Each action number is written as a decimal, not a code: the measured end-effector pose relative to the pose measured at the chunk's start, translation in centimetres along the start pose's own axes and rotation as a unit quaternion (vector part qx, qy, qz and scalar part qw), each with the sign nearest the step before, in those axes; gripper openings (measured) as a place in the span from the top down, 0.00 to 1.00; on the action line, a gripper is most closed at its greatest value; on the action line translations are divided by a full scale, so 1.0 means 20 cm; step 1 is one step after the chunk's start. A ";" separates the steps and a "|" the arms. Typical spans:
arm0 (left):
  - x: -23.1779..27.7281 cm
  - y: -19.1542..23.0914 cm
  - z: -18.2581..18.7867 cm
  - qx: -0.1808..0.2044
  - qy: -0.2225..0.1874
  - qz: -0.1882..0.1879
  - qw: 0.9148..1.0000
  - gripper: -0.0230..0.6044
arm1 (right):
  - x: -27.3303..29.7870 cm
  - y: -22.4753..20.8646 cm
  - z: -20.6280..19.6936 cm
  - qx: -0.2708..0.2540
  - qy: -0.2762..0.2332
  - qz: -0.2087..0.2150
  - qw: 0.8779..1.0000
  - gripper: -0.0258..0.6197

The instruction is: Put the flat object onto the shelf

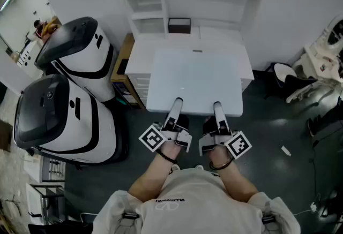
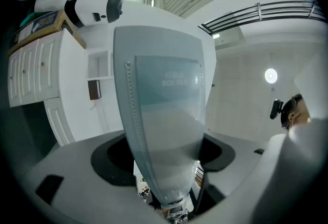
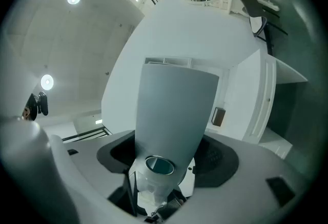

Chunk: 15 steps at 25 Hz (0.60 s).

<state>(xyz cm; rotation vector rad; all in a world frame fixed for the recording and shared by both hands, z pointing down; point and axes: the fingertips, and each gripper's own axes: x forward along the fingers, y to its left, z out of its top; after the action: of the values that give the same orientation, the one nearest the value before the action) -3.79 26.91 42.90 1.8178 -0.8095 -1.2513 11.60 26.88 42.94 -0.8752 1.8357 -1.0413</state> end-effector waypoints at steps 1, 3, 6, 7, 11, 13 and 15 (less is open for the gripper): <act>0.00 0.00 0.00 0.001 0.000 0.001 1.000 0.44 | 0.00 0.00 0.00 0.000 0.001 0.000 1.000 0.46; 0.00 0.01 0.01 0.002 0.000 0.003 1.000 0.44 | 0.01 0.00 -0.01 0.000 0.002 -0.001 1.000 0.46; 0.00 0.01 0.01 -0.001 0.003 0.005 1.000 0.44 | 0.01 0.00 0.00 -0.001 -0.002 -0.002 1.000 0.45; 0.00 0.01 0.01 -0.002 0.004 0.005 1.000 0.44 | 0.01 0.00 0.00 -0.004 -0.003 -0.001 1.000 0.45; -0.02 0.01 0.04 0.000 0.005 -0.001 1.000 0.44 | 0.02 0.02 -0.03 -0.018 0.000 0.001 1.000 0.45; -0.03 0.02 0.06 0.000 0.007 -0.003 1.000 0.44 | 0.03 0.03 -0.05 -0.019 -0.001 0.002 1.000 0.45; -0.03 0.03 0.06 -0.002 0.010 0.000 1.000 0.44 | 0.04 0.03 -0.05 -0.020 -0.003 0.004 1.000 0.45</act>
<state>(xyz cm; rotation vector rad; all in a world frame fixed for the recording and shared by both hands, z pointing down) -5.19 26.86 43.35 1.8236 -0.7959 -1.2321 10.23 26.90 42.44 -0.8940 1.8595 -0.9985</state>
